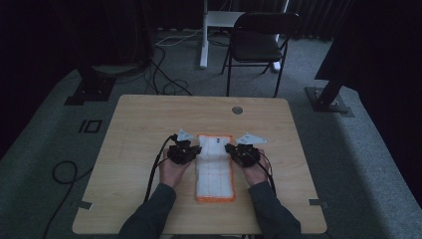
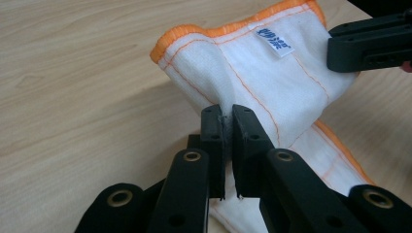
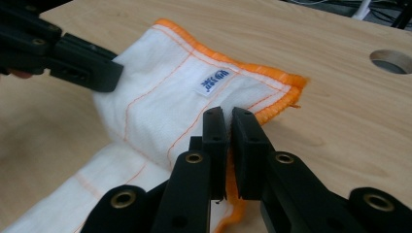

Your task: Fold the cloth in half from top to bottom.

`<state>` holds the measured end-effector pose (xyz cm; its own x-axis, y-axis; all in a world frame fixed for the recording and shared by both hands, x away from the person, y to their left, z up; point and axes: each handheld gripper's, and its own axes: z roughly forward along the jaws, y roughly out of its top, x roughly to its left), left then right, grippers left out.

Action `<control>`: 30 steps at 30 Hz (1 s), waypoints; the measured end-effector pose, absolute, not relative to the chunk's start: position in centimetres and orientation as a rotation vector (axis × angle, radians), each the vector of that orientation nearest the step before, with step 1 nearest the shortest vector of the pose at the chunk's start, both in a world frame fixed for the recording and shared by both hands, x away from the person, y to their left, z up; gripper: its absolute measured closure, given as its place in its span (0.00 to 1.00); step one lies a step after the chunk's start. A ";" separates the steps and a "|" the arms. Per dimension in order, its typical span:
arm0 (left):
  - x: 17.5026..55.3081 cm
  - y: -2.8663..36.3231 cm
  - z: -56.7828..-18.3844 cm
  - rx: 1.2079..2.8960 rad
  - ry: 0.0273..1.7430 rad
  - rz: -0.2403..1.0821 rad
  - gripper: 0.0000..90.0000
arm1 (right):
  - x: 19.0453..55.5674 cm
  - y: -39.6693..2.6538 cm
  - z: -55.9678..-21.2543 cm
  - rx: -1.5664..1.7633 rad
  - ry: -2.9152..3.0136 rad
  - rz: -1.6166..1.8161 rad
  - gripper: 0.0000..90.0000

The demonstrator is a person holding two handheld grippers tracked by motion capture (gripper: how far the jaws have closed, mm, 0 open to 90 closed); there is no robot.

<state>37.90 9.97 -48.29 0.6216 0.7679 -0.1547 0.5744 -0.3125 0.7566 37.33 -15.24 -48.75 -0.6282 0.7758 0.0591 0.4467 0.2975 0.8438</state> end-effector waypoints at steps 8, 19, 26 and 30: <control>34.7 10.1 -49.5 2.016 1.049 0.249 0.94 | 34.9 -15.6 -49.9 1.103 2.256 1.254 0.95; 31.7 9.9 -52.2 2.120 1.036 0.246 0.81 | 32.9 -16.0 -52.5 1.126 2.381 1.159 0.77; 31.1 10.4 -52.9 2.129 1.053 0.257 0.75 | 32.7 -16.5 -52.7 1.142 2.378 1.155 0.63; 31.5 11.1 -52.2 2.084 1.064 0.267 0.69 | 33.2 -16.9 -51.9 1.159 2.335 1.188 0.61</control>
